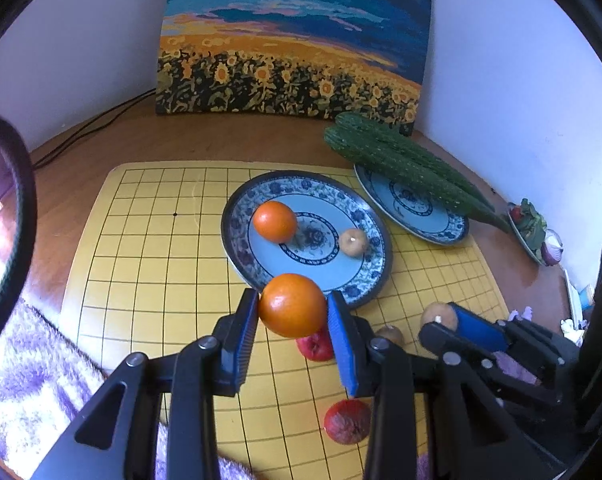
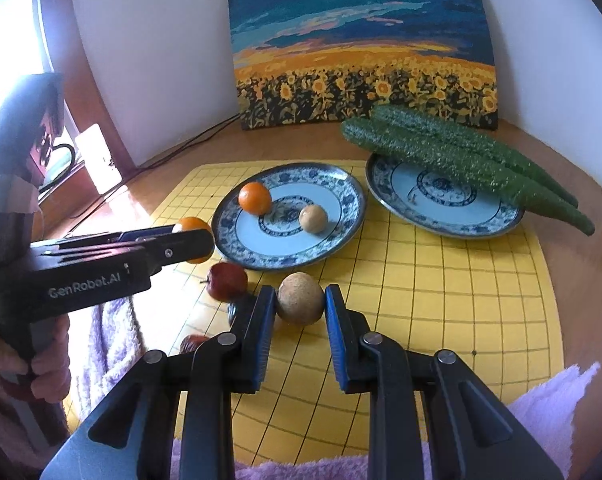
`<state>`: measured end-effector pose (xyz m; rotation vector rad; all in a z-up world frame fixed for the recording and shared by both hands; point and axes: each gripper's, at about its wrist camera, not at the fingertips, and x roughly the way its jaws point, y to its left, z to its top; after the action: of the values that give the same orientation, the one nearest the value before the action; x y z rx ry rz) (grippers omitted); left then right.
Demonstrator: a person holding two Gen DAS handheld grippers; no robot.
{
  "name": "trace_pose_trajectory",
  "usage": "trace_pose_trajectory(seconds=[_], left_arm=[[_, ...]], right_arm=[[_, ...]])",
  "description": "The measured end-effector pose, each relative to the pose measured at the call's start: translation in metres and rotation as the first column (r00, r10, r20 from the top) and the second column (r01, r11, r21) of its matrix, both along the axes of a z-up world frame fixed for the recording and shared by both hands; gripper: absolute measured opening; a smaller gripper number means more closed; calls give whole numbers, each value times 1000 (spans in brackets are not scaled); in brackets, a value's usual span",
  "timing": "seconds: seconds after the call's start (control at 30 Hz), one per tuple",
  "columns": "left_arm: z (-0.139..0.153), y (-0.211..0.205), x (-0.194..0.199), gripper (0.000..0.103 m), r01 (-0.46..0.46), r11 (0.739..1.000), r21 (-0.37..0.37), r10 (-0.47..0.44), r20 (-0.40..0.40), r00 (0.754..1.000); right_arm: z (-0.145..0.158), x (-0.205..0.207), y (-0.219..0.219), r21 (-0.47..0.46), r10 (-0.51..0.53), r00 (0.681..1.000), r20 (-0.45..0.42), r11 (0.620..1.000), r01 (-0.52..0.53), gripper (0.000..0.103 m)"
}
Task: Organize fruits
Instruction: 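Lower both fruits onto the plate beside the first ones and open both grippers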
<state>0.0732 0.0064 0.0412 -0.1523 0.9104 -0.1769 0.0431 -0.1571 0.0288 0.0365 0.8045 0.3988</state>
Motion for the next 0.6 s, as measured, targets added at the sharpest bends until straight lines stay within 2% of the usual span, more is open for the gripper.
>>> trace_pose_trajectory(seconds=[0.4, 0.6], left_arm=[[-6, -4, 22, 37, 0, 1000, 22, 0, 4, 1000], [-7, -12, 34, 37, 12, 997, 72, -15, 32, 999]], right_arm=[[3, 22, 10, -27, 22, 1000, 12, 999, -22, 26], [3, 34, 20, -32, 42, 999, 23, 999, -42, 26]])
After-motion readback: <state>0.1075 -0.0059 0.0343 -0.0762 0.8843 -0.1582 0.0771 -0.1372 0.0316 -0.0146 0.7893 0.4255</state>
